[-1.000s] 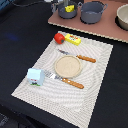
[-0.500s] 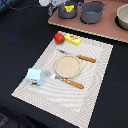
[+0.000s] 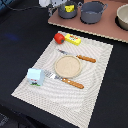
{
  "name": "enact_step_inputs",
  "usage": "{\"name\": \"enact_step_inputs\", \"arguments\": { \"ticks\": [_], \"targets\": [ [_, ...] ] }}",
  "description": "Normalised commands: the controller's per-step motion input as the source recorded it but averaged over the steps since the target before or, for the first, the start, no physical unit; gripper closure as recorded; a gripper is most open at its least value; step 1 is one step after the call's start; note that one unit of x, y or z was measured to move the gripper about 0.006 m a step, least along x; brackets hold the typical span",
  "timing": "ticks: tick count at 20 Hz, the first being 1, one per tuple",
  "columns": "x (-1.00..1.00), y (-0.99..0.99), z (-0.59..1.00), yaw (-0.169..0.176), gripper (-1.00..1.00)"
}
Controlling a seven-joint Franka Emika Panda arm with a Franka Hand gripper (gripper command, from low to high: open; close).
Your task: Interact with the objects in diverse but meaningful ways.
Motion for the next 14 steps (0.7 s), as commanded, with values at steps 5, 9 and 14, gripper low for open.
{"name": "enact_step_inputs", "arguments": {
  "ticks": [5, 9, 14],
  "targets": [
    [-0.17, 0.00, -0.19, -0.007, -1.00],
    [-0.17, 0.00, -0.18, -0.005, -1.00],
    [-0.18, 0.00, -0.24, -0.003, -1.00]
  ]
}}
